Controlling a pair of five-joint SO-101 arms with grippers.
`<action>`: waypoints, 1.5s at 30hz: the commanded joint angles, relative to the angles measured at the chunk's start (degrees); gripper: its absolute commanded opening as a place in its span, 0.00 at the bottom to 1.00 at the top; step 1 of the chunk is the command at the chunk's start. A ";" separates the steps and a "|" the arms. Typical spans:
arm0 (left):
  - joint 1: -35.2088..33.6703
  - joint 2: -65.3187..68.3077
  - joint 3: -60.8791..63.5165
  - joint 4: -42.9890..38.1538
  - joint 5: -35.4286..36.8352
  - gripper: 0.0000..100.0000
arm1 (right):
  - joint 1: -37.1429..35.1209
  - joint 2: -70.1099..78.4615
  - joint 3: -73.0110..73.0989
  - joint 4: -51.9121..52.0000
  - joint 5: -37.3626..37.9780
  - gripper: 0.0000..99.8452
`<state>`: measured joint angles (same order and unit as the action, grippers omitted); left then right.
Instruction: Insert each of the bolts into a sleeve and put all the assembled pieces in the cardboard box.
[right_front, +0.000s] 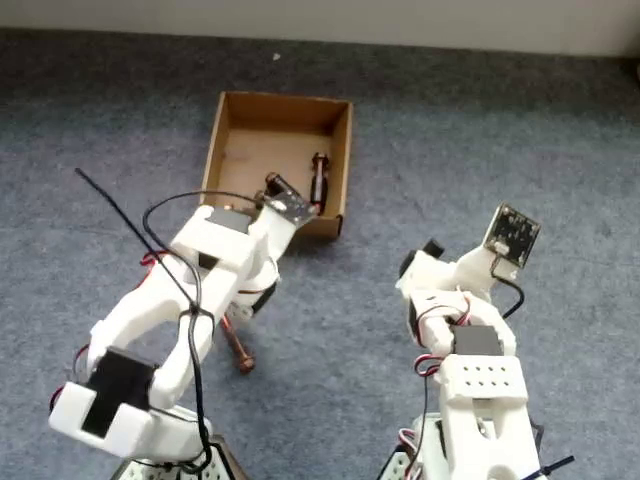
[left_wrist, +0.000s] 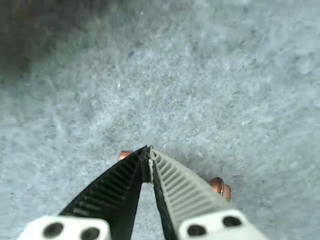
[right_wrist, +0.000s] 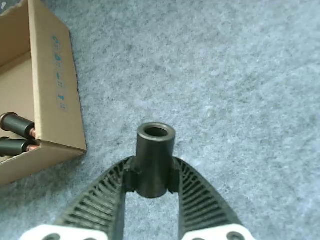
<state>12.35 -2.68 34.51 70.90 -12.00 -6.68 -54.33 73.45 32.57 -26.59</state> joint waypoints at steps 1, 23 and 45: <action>-0.48 -12.88 -0.40 2.64 -1.49 0.00 | 0.31 -1.71 -0.66 -1.27 -0.18 0.00; -9.19 -36.09 22.81 -0.18 -55.65 0.27 | 0.40 -1.80 -0.66 -1.27 -0.09 0.00; 1.19 -36.00 27.91 -8.70 -55.65 0.27 | 0.40 -1.63 -0.66 -1.27 -0.09 0.00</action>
<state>12.70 -37.85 62.64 63.60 -66.86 -6.68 -54.33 73.45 32.57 -26.59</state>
